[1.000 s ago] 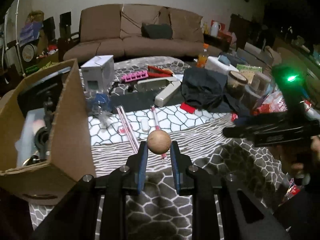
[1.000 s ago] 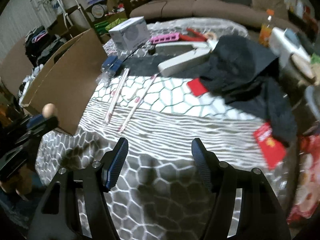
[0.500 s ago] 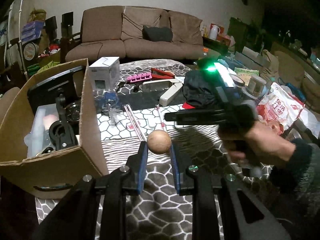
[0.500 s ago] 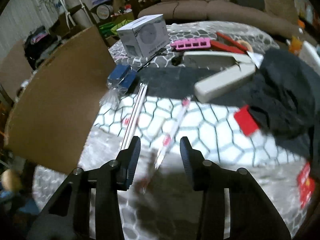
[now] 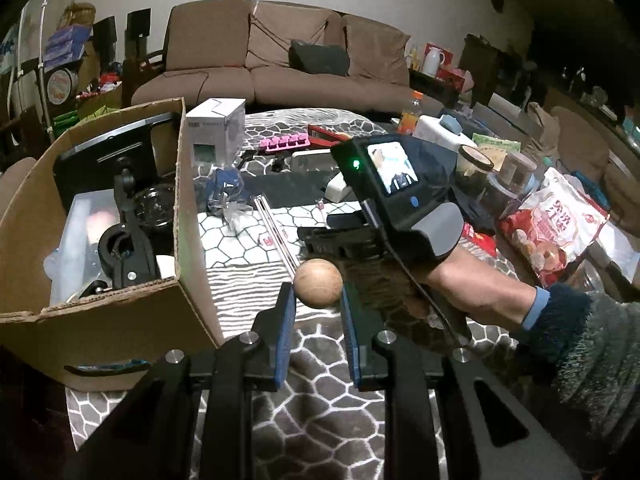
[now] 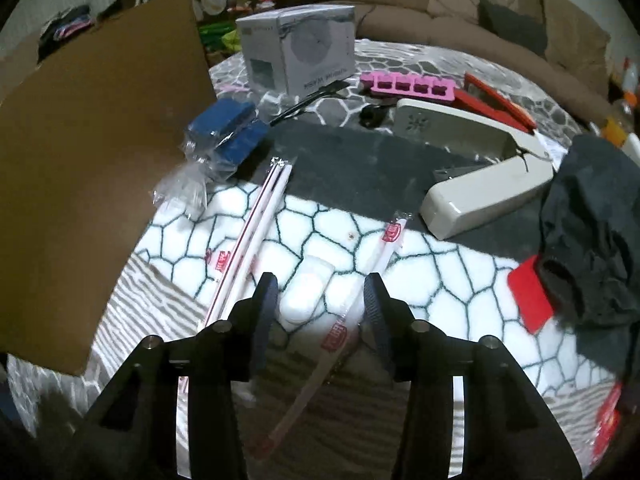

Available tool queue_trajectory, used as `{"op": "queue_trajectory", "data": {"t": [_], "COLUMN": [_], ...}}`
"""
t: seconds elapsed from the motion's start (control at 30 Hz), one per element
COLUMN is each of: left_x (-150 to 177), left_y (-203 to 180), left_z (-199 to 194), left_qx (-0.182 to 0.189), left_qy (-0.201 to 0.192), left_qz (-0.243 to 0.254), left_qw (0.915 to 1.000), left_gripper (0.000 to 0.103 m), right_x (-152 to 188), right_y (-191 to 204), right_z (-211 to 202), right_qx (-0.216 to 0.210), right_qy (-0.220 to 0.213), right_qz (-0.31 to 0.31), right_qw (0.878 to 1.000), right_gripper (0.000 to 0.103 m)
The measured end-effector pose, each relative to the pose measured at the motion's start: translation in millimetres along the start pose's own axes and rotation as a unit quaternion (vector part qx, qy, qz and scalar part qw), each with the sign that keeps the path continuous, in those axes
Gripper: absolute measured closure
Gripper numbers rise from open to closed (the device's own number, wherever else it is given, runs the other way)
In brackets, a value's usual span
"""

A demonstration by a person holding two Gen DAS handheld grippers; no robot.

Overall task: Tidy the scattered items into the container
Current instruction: 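Close the right tool on the white plastic piece while the left tool holds the ball, then lift the white piece with the right tool while the left tool holds the ball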

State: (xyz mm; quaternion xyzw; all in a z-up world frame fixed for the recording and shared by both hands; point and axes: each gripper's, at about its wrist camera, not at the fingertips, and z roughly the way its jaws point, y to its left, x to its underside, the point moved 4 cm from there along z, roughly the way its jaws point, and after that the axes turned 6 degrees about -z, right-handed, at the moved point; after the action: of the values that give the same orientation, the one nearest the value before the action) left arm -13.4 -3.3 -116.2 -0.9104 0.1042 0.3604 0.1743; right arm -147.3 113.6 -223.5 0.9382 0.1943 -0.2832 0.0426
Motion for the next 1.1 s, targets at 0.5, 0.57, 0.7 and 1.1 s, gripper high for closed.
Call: {"op": "queue_trajectory", "data": {"t": [0.5, 0.57, 0.7, 1.1], "left_x": [-0.7, -2.6, -5.8, -13.3], "left_y": [9.3, 8.0, 1.3, -16.3], "left_z": [-5.1, -5.2, -5.5, -6.4], "left_qx": [-0.009, -0.009, -0.004, -0.004], "left_qy": [-0.004, -0.005, -0.01, -0.024], "left_qz": [-0.007, -0.009, -0.005, 0.002], "left_qw": [0.9999, 0.9999, 0.9999, 0.9997], "left_gripper": [0.08, 0.081, 0.08, 0.08], "right_x": [5.8, 5.1, 1.1, -1.0], "right_y": [3.6, 1.5, -0.6, -6.0], "right_z": [0.9, -7.0, -31.9, -124.6], "right_qx": [-0.033, -0.033, -0.033, -0.031], "right_qy": [0.01, 0.005, -0.019, -0.092], "right_qz": [0.016, 0.024, 0.032, 0.047], "right_qw": [0.999, 0.999, 0.999, 0.994], "right_gripper": [0.086, 0.086, 0.086, 0.086]}}
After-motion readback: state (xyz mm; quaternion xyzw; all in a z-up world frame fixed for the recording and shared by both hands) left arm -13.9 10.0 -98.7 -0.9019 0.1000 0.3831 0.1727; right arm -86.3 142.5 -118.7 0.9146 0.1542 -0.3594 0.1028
